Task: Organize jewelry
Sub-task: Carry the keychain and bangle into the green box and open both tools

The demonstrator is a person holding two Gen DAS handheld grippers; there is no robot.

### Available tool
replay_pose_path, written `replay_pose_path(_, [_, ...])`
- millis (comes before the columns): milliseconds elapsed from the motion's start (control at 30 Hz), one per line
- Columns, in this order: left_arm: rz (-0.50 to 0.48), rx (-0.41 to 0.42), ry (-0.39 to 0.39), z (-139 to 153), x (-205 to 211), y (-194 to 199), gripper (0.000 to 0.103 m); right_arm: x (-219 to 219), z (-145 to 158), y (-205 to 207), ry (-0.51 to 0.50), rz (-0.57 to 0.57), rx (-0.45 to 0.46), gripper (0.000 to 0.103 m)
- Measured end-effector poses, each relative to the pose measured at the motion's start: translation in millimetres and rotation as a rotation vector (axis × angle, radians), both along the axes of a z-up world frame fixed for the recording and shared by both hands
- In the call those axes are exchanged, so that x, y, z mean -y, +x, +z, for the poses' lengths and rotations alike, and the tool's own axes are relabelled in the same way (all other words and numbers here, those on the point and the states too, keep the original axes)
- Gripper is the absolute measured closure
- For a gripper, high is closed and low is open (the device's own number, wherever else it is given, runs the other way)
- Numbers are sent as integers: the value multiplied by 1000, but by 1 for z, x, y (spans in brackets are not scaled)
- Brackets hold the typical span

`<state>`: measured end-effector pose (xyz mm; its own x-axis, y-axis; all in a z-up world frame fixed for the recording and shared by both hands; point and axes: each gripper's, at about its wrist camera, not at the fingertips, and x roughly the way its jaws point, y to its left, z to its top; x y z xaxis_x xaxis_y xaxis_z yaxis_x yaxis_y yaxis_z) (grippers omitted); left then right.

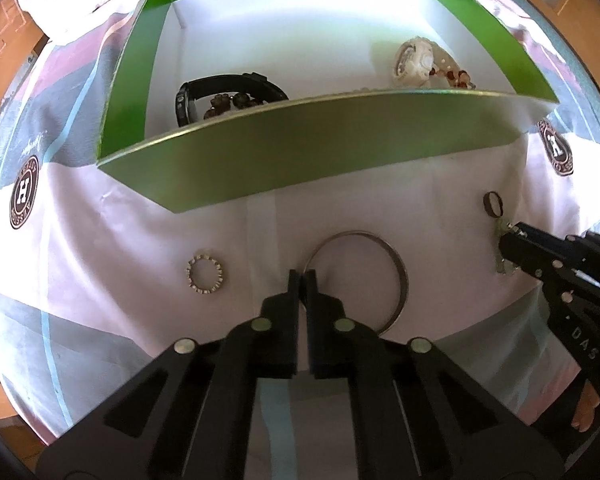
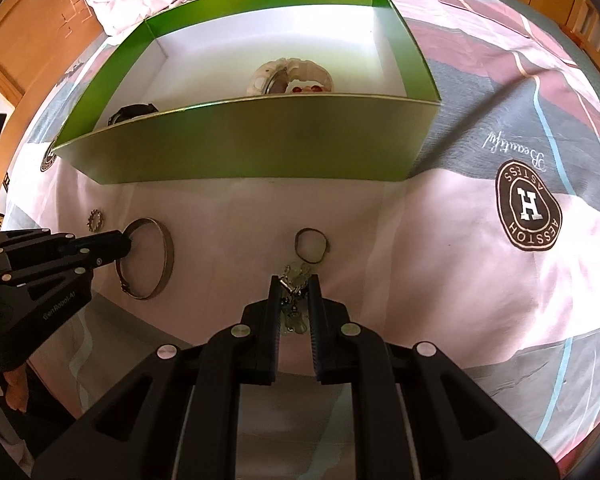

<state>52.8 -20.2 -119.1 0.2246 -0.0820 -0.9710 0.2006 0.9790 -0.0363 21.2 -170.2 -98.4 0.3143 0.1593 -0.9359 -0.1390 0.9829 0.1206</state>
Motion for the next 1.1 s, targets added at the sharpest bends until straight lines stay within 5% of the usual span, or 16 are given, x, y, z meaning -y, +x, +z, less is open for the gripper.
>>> replay_pose_path(867, [65, 238, -200, 102, -38, -3, 99, -27, 48, -1, 73, 47, 183, 90])
replay_pose_path(1100, [97, 289, -192, 112, -48, -2, 98, -36, 55, 3, 79, 64, 215, 90])
